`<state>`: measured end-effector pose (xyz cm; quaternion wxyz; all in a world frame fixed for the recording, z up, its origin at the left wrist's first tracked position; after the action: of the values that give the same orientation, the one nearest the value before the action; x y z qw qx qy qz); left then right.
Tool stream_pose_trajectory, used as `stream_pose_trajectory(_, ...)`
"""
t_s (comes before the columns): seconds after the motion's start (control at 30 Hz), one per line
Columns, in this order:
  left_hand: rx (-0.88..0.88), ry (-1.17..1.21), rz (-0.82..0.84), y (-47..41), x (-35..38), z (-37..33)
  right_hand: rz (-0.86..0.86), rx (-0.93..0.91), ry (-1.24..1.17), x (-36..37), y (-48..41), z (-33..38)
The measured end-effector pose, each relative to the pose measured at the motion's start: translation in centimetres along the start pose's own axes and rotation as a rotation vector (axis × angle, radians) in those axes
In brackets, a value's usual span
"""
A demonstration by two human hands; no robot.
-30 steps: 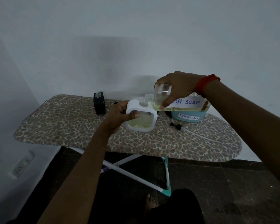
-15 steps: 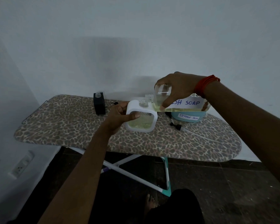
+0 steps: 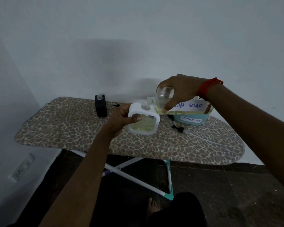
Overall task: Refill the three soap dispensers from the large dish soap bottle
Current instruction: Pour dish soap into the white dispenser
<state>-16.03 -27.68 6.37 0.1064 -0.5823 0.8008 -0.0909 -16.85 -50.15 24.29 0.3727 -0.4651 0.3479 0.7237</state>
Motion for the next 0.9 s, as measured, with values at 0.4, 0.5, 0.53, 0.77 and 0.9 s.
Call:
stream_pose_trajectory(0.4, -0.007, 0.028, 0.014, -0.12, 0.37, -0.27, -0.002, 0.006, 0.003, -0.29, 0.26, 0.06)
stream_pose_trajectory(0.5, -0.008, 0.034, 0.018, -0.08, 0.43, -0.35, -0.004, 0.006, -0.001, -0.23, 0.25, 0.05)
stream_pose_trajectory(0.53, -0.009, 0.035, 0.02, -0.07, 0.43, -0.38, -0.004, 0.004, 0.0, -0.22, 0.25, 0.03)
stream_pose_trajectory(0.77, 0.008, 0.026, 0.021, -0.12, 0.19, -0.25, -0.007, -0.007, -0.029, -0.09, 0.25, -0.09)
stream_pose_trajectory(0.9, 0.007, 0.02, 0.018, -0.07, 0.19, -0.27, -0.011, -0.007, -0.045, 0.06, 0.29, -0.34)
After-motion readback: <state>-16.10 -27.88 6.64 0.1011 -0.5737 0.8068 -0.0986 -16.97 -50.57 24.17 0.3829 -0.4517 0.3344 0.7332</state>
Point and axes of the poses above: each hand's wrist, its own y-axis away from the middle knuckle, its own x-axis out of the palm, z = x × y, the point moved 2 cm from there along -y, towards the middle knuckle, and after that the axes turned 13 degrees about -y, right-handed, at the moved point
